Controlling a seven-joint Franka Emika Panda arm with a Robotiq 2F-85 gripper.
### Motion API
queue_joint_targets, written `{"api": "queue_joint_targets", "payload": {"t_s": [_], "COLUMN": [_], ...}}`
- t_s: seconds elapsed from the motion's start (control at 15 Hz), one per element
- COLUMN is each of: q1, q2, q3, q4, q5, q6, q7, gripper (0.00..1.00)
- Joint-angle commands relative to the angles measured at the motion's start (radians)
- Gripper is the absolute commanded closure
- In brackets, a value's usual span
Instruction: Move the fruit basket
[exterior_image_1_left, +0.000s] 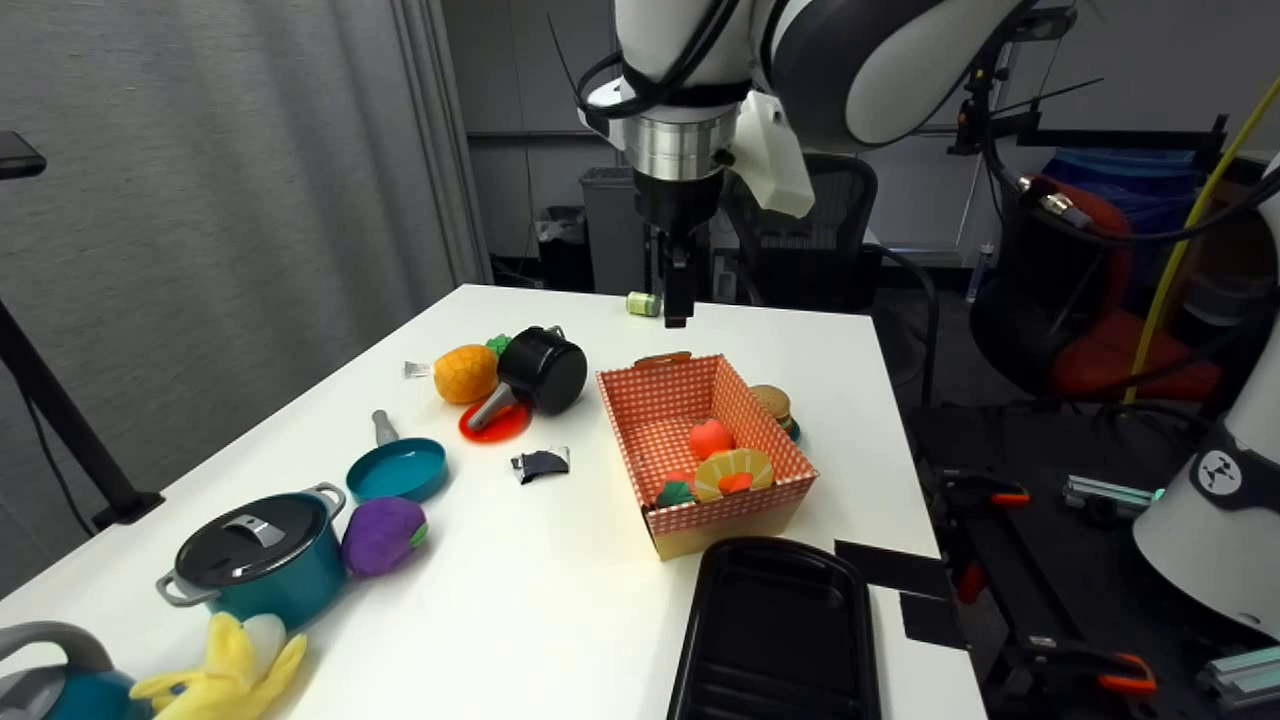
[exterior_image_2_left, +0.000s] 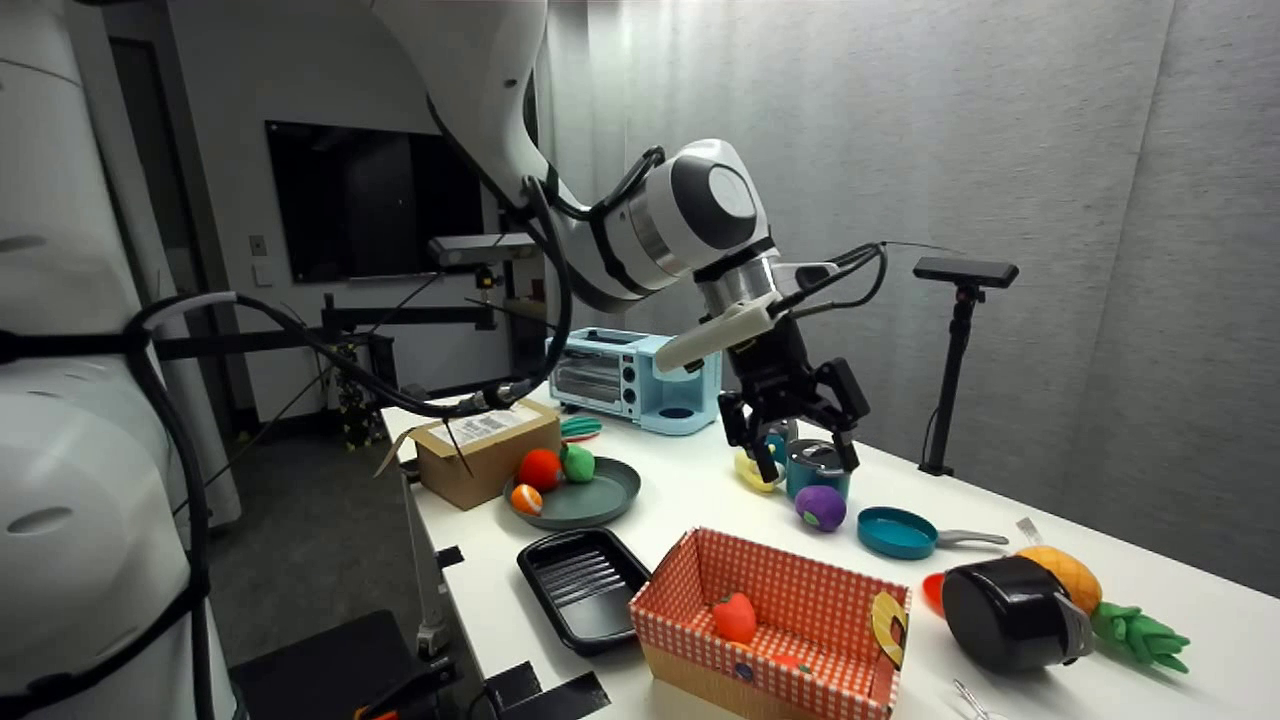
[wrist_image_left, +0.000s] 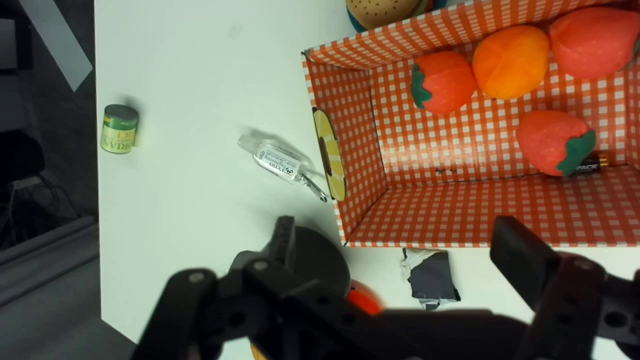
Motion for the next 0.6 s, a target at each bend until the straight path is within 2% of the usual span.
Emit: {"api": "queue_joint_targets", "payload": {"t_s": [0.0,0.53], "q1": [-0.016,-0.026], "q2": [-0.121,-0.194], "q3": [0.032,0.085], "q4": [-0.127,-0.258], "q5": [-0.057,-0.077], "q6": [0.009,0.003], "q7": [0.088,0.173], "gripper": [0.00,0.00]}}
